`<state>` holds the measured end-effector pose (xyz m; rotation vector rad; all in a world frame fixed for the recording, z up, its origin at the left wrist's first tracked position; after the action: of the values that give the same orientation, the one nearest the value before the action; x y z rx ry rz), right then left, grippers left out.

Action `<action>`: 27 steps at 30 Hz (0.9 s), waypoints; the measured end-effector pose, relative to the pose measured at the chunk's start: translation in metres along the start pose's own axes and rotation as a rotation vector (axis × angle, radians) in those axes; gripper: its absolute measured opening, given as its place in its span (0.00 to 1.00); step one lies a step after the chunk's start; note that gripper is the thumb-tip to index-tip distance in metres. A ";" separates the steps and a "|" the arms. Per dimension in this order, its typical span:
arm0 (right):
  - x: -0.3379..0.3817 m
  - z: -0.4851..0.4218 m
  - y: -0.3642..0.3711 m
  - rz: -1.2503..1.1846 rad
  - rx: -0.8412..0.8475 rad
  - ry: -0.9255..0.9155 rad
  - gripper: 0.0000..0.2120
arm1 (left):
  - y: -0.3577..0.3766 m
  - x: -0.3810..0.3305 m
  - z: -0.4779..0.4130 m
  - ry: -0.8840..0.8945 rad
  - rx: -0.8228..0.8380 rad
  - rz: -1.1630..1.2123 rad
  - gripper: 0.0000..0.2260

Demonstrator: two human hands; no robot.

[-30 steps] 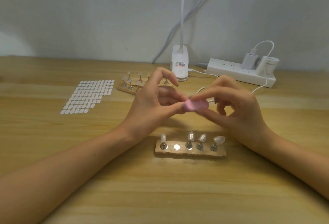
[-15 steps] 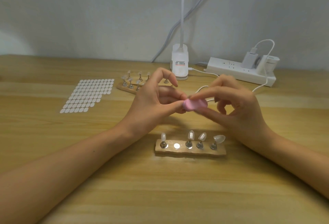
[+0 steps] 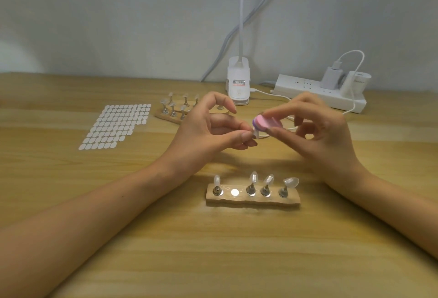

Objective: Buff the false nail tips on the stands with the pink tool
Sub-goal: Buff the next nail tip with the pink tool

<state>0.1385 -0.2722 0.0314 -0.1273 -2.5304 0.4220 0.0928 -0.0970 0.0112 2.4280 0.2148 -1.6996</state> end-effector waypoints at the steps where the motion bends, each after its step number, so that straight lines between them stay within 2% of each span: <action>1: -0.001 -0.001 -0.001 0.002 -0.006 0.005 0.09 | 0.000 0.000 0.000 0.001 0.006 0.005 0.18; 4: 0.006 0.004 0.004 -0.022 0.061 -0.111 0.09 | 0.000 0.000 0.000 0.005 0.016 0.011 0.18; 7: 0.002 0.001 0.001 -0.014 0.011 -0.031 0.09 | 0.000 0.002 -0.001 -0.007 0.020 0.022 0.18; 11: 0.004 0.003 0.002 -0.028 0.039 -0.077 0.09 | 0.001 0.001 0.000 -0.010 0.040 0.022 0.19; 14: 0.002 0.001 0.001 -0.023 0.001 -0.011 0.09 | 0.001 0.002 -0.001 -0.013 0.043 0.023 0.18; 17: 0.006 0.004 0.003 -0.024 0.051 -0.105 0.09 | 0.001 0.002 -0.001 -0.020 0.037 0.029 0.18; 20: 0.001 0.000 0.000 -0.003 -0.005 -0.017 0.09 | 0.001 0.001 0.000 -0.029 0.039 0.040 0.18; 24: 0.006 0.004 0.004 -0.026 0.050 -0.106 0.09 | 0.001 0.001 0.000 -0.032 0.042 0.044 0.19; 27: 0.002 0.000 0.000 -0.013 -0.001 -0.012 0.09 | 0.001 0.002 0.000 -0.033 0.042 0.043 0.19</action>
<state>0.1367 -0.2719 0.0319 -0.1090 -2.5417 0.4180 0.0940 -0.0974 0.0093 2.4135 0.1226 -1.7410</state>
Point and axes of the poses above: each hand's wrist, its own z-axis away from the middle knuckle, its own y-axis out of the palm, x = y × z, the point moved 5 cm from there along -z, towards the middle knuckle, and after that the axes turned 14 degrees about -x, right-handed, at the moved point
